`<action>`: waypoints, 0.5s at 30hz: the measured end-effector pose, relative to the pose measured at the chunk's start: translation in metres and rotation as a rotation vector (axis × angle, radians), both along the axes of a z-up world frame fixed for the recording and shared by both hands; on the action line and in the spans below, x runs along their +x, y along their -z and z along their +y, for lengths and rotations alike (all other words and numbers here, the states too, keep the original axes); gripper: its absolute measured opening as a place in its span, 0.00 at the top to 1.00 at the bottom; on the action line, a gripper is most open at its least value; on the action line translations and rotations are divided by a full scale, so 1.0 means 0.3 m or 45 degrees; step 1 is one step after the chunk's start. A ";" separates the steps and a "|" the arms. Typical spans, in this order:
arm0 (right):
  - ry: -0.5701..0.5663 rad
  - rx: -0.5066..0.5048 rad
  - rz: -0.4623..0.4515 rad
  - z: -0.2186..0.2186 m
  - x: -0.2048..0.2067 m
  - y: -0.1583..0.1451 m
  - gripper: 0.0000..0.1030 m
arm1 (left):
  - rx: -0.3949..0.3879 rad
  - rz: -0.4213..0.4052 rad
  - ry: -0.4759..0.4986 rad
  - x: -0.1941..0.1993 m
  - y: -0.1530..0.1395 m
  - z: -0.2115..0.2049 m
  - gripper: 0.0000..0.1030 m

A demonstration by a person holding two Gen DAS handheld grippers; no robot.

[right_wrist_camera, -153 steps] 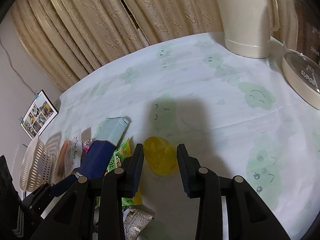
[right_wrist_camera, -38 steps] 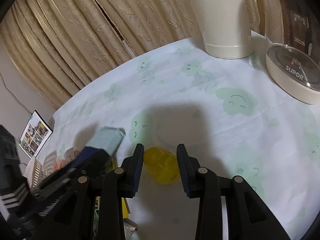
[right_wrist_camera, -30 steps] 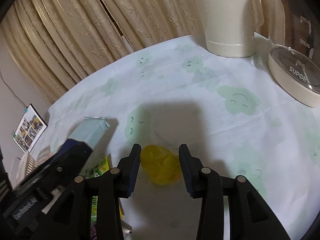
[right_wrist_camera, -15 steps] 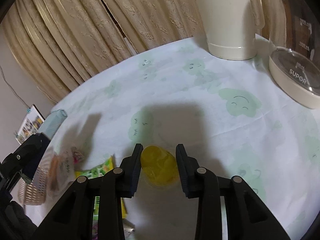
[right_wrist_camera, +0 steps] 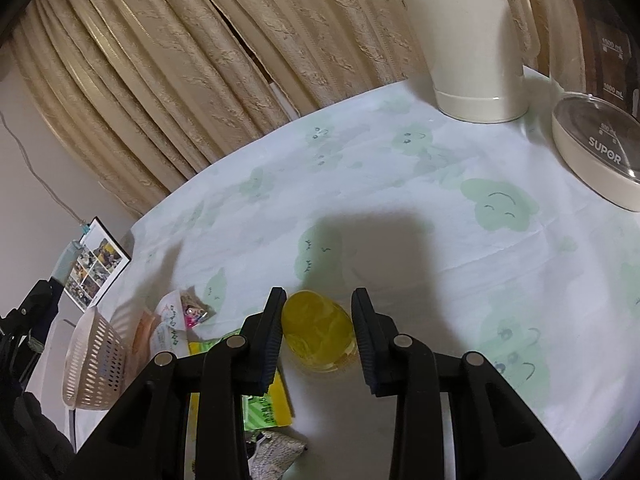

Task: Organize snacks
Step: 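Carry the wafer pack with the left tool into the pink basket while the right tool grips the yellow cup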

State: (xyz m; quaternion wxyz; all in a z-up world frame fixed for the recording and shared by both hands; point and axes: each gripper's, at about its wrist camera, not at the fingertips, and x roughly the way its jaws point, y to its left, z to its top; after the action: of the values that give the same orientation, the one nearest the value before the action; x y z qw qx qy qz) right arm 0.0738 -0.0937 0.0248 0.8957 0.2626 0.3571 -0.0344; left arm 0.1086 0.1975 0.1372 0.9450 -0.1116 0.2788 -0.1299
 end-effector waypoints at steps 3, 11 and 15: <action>-0.011 -0.004 -0.010 0.009 -0.004 -0.006 0.70 | -0.002 -0.016 -0.045 -0.014 -0.006 0.055 0.53; -0.034 -0.010 -0.020 0.026 -0.008 -0.009 0.70 | 0.037 -0.056 -0.170 -0.051 -0.007 0.189 0.53; -0.048 -0.015 -0.019 0.038 -0.007 -0.009 0.70 | 0.054 -0.058 -0.239 -0.060 0.008 0.263 0.53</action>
State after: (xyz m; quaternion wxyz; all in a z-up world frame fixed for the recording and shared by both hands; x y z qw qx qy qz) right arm 0.0717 -0.0822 0.0275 0.9005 0.2507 0.3550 -0.0175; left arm 0.0907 0.2765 0.1349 0.9612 -0.1143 0.2484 -0.0372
